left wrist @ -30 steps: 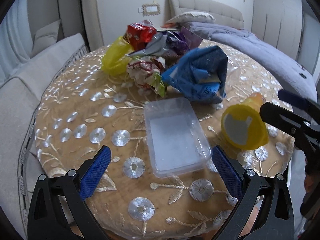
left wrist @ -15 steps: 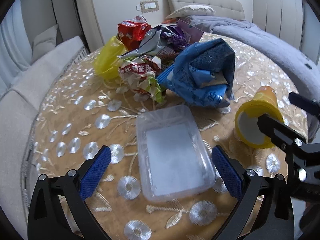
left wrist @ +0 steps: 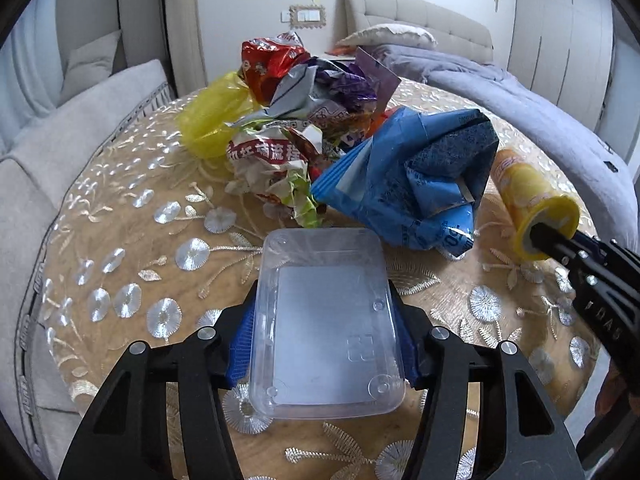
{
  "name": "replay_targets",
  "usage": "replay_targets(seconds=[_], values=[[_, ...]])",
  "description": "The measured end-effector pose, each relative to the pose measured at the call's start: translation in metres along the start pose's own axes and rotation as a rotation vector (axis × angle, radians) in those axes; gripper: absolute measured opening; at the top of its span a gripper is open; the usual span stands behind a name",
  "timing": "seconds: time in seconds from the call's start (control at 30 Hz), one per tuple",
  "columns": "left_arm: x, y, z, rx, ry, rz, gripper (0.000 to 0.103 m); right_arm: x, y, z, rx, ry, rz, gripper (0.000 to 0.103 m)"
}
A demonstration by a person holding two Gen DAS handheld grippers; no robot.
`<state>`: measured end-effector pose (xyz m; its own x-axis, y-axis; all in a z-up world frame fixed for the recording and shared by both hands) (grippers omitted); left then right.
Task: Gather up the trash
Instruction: 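Carry the box and cup to the white bin and release both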
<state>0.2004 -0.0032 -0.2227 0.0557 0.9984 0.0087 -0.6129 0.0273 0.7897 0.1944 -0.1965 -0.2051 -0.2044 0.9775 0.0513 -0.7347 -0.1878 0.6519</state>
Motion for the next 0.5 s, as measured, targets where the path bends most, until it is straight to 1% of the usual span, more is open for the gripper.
replay_targets(seconds=[0.13, 0.23, 0.33, 0.43, 0.5], values=[[0.004, 0.005, -0.002, -0.002, 0.019, -0.01, 0.056, -0.003, 0.014, 0.009, -0.048, -0.003, 0.01, 0.023], [0.006, 0.019, -0.002, -0.022, 0.022, -0.003, 0.056, -0.006, 0.027, 0.016, -0.085, -0.009, 0.007, 0.023], [0.004, 0.038, 0.001, -0.057, 0.02, 0.01, 0.056, -0.013, 0.045, 0.025, -0.135, -0.017, 0.012, 0.023], [-0.004, 0.057, 0.006, -0.093, 0.005, -0.003, 0.056, -0.018, 0.062, 0.031, -0.172, -0.021, 0.01, 0.023], [-0.017, 0.07, 0.009, -0.12, -0.02, -0.016, 0.057, -0.023, 0.074, 0.034, -0.193, -0.025, 0.008, 0.023]])
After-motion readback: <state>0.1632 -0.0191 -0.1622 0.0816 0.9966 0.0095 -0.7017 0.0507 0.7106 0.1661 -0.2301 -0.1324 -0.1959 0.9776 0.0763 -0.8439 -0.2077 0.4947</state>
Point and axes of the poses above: each gripper's, at about its wrist camera, not at the fingertips, and y roughly against the way its jaws point, x to its left, z to its top, the point moved 9 cm from there along -y, roughly the way its jaws point, and after that the axes turned 6 degrees about x, right-handed, at the moved point
